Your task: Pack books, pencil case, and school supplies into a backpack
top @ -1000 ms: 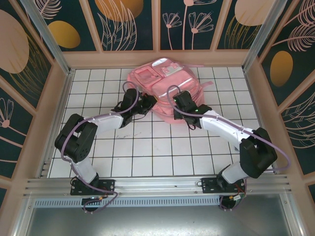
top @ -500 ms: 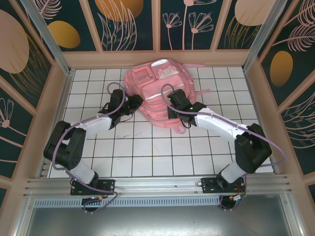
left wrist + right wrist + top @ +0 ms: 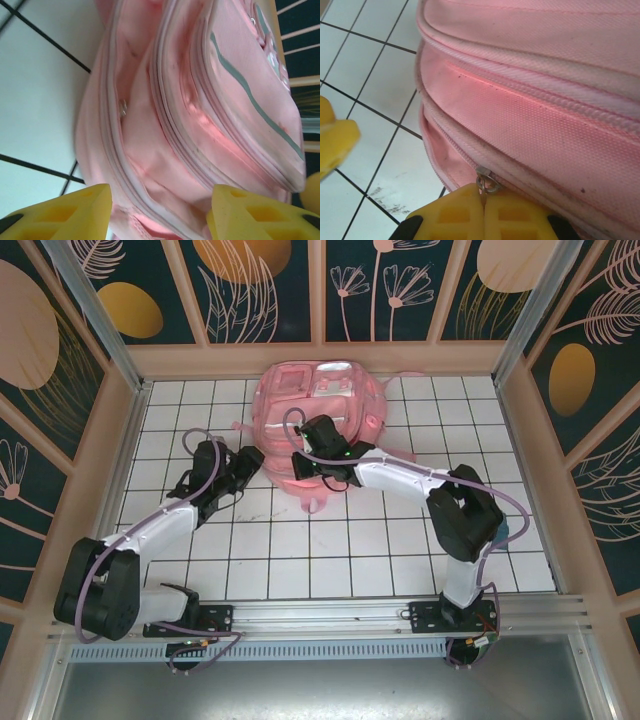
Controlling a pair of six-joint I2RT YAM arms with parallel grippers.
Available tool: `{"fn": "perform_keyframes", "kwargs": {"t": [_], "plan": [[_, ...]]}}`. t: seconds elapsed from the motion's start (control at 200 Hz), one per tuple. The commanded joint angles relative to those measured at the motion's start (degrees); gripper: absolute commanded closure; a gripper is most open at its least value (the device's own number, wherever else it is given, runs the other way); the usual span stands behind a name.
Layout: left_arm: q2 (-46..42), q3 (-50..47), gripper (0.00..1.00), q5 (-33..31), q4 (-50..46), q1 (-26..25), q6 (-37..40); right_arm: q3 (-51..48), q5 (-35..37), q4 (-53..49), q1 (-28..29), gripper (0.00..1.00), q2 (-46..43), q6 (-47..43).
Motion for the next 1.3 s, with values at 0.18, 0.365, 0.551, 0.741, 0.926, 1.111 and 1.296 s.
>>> {"fn": "perform_keyframes", "kwargs": {"t": [0.18, 0.365, 0.551, 0.741, 0.926, 1.111, 1.296], "plan": [[9.4, 3.0, 0.58, 11.8, 19.4, 0.2, -11.3, -0.7, -4.9, 4.0, 0.3, 1.00, -2.7, -1.1], [13.9, 4.9, 0.63, 10.8, 20.4, 0.2, -13.0, -2.3, -4.5, 4.3, 0.3, 1.00, -4.1, -0.5], [14.6, 4.4, 0.60, 9.5, 18.7, 0.1, -14.1, -2.6, -2.6, 3.6, 0.3, 1.00, -5.1, -0.8], [13.0, 1.6, 0.60, 6.3, 15.9, 0.1, -15.1, -2.7, -1.5, 3.4, 0.3, 1.00, -5.5, -1.0], [14.5, 2.6, 0.60, 7.7, 18.0, 0.1, -14.4, -2.7, -3.0, 4.0, 0.5, 1.00, -5.6, -1.3], [17.3, 6.0, 0.62, 9.3, 19.6, 0.1, -13.5, -3.0, -4.9, 3.9, 1.0, 1.00, -5.9, -2.7], [19.1, 6.1, 0.79, 9.2, 19.9, 0.1, -13.4, -4.2, 1.1, 1.2, 1.0, 1.00, -7.7, -4.1]]}}
